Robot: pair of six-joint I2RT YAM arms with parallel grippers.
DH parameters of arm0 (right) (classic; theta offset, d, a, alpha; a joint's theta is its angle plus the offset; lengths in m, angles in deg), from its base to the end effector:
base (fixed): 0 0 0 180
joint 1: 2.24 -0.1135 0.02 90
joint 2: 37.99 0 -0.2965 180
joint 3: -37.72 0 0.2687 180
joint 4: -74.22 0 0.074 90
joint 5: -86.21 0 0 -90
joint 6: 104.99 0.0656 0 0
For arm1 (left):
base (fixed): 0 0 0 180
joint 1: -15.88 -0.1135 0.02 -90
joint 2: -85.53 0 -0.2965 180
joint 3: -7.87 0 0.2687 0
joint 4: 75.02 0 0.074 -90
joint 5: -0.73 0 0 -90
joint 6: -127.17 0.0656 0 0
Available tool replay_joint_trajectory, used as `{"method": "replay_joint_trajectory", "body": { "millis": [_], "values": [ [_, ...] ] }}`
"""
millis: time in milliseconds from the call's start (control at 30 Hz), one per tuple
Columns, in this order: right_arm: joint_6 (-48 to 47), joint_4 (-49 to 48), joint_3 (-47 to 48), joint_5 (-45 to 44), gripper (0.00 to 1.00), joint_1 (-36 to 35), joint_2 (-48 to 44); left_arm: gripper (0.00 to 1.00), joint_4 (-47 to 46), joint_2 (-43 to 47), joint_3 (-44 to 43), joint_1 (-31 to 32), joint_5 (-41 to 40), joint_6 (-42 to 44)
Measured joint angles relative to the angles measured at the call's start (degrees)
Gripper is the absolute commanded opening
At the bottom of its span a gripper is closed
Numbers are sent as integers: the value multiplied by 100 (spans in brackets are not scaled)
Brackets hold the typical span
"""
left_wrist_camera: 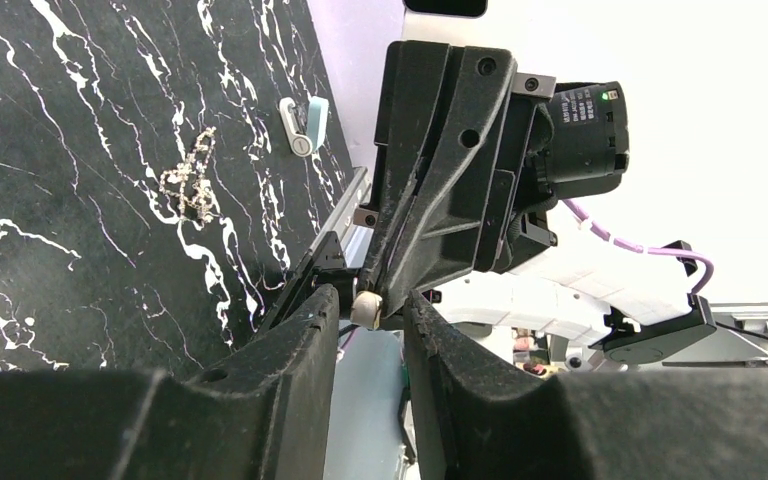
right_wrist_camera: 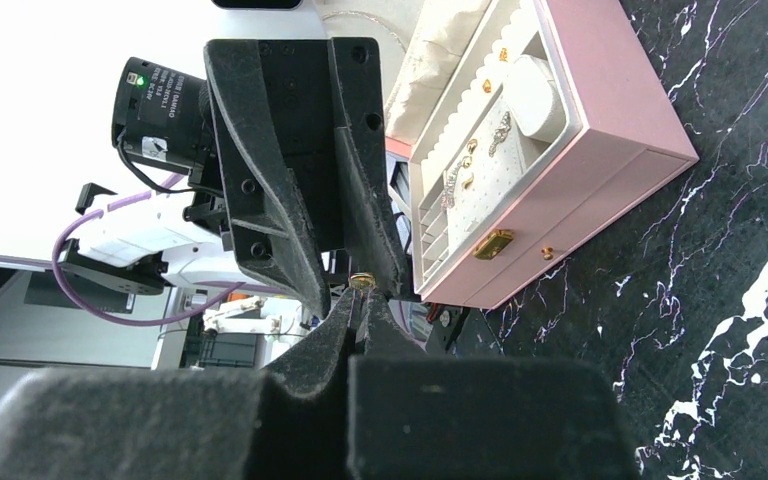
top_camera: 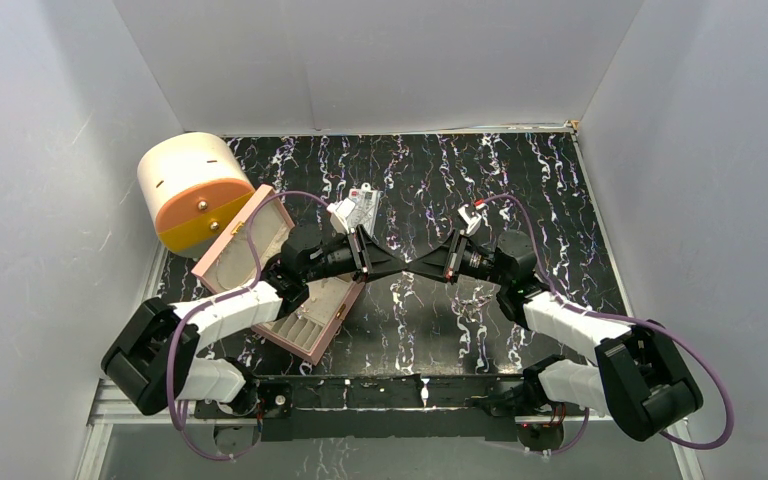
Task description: Organize the mixed jewelry
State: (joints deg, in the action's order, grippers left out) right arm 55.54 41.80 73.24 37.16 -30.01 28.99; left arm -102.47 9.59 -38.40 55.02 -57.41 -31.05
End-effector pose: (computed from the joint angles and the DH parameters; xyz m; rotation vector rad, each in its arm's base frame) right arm 0.2072 0.1577 0.2482 0.0196 1.9116 1.8112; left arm 0.2194 -0.2232 0.2631 0.0280 1.9713 -1.7949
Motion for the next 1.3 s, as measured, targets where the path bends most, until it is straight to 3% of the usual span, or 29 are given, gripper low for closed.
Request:
{"method": "replay_joint_trajectory", "body": {
  "millis": [767, 833, 1033, 1300],
  "values": [
    [0, -28, 0, 39, 1, 7, 57, 9, -120, -68, -2, 4, 55, -61],
    [0, -28, 0, 39, 4, 7, 57, 8, -120, -68, -2, 4, 55, -63],
    [9, -24, 0, 28, 26, 11, 50, 8, -120, -68, -2, 2, 50, -57],
    [-114, 372, -28, -170, 40, 33, -273, 8, -262, -37, -2, 2, 39, -55]
  ]
}}
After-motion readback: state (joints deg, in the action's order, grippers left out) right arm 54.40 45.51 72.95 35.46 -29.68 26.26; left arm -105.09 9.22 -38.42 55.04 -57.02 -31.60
